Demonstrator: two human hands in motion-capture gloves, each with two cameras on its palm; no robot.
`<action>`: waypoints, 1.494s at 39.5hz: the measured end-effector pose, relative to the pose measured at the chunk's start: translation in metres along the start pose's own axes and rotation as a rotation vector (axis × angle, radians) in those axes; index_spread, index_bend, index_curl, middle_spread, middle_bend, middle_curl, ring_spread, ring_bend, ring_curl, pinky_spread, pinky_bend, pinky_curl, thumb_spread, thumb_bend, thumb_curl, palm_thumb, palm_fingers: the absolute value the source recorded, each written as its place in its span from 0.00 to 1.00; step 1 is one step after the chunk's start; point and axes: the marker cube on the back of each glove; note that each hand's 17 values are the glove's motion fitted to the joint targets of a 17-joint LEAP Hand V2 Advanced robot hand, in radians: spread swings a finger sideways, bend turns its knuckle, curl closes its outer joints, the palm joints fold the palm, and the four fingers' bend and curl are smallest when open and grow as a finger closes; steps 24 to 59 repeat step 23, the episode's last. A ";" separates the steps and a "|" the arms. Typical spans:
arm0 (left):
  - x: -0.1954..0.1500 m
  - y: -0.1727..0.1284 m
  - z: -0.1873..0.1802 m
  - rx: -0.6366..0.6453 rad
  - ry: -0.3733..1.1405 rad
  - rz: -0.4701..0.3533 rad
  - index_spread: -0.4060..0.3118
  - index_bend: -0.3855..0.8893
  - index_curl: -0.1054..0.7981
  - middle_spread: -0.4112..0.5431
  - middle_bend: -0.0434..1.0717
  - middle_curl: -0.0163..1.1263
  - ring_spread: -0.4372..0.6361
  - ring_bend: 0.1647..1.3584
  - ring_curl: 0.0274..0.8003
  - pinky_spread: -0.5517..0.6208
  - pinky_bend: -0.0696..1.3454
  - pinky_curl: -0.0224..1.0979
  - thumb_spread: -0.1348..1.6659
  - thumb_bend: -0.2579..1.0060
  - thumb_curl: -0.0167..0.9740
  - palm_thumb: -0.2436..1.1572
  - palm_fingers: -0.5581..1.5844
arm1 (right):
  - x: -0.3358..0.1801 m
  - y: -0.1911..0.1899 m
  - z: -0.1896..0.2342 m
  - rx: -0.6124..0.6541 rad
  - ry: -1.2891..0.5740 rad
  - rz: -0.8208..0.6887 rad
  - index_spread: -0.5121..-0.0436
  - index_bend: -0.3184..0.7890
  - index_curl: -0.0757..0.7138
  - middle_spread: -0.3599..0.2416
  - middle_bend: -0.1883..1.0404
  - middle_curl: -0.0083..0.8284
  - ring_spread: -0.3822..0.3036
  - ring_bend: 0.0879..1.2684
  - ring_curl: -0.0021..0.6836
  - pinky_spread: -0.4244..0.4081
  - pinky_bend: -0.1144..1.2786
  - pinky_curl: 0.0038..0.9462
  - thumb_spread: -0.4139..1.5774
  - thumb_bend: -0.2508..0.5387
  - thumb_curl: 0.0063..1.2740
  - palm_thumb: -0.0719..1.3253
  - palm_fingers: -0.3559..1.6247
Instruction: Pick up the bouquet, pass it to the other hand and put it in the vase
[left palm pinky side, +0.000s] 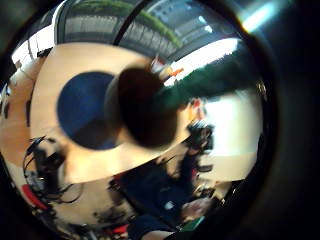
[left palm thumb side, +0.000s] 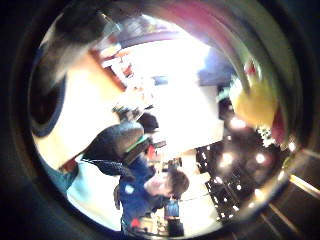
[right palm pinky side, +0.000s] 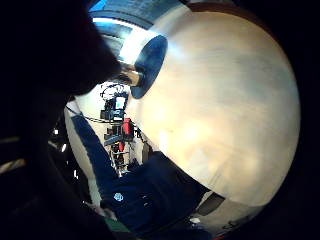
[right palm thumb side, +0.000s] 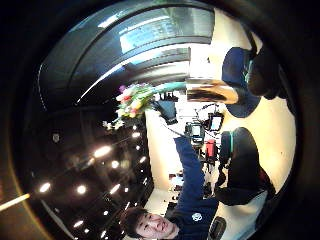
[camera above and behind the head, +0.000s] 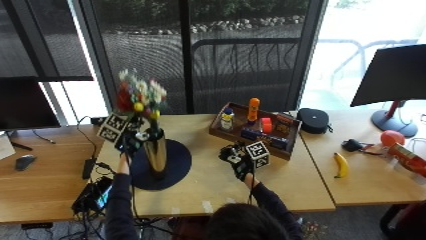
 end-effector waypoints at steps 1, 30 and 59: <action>-0.005 0.009 -0.001 -0.052 -0.010 -0.011 0.51 0.28 0.66 0.42 0.33 0.58 0.40 0.34 0.71 0.49 0.40 0.48 0.38 0.07 0.61 0.52 0.15 | 0.003 -0.003 -0.002 0.017 0.021 -0.041 0.54 0.43 0.64 0.28 0.35 0.61 0.24 0.21 0.63 0.50 0.20 0.35 0.62 0.29 0.46 0.78 0.65; -0.099 0.010 0.027 0.385 -0.135 -0.046 0.87 0.43 0.45 0.75 0.20 0.32 0.68 0.34 0.41 0.80 0.33 0.30 0.58 0.20 0.43 0.37 0.36 | 0.026 0.015 0.004 -0.221 -0.256 0.103 0.55 0.44 0.63 0.28 0.34 0.62 0.26 0.19 0.64 0.51 0.20 0.32 0.63 0.29 0.46 0.78 0.65; -0.099 0.010 0.027 0.385 -0.135 -0.046 0.87 0.43 0.45 0.75 0.20 0.32 0.68 0.34 0.41 0.80 0.33 0.30 0.58 0.20 0.43 0.37 0.36 | 0.026 0.015 0.004 -0.221 -0.256 0.103 0.55 0.44 0.63 0.28 0.34 0.62 0.26 0.19 0.64 0.51 0.20 0.32 0.63 0.29 0.46 0.78 0.65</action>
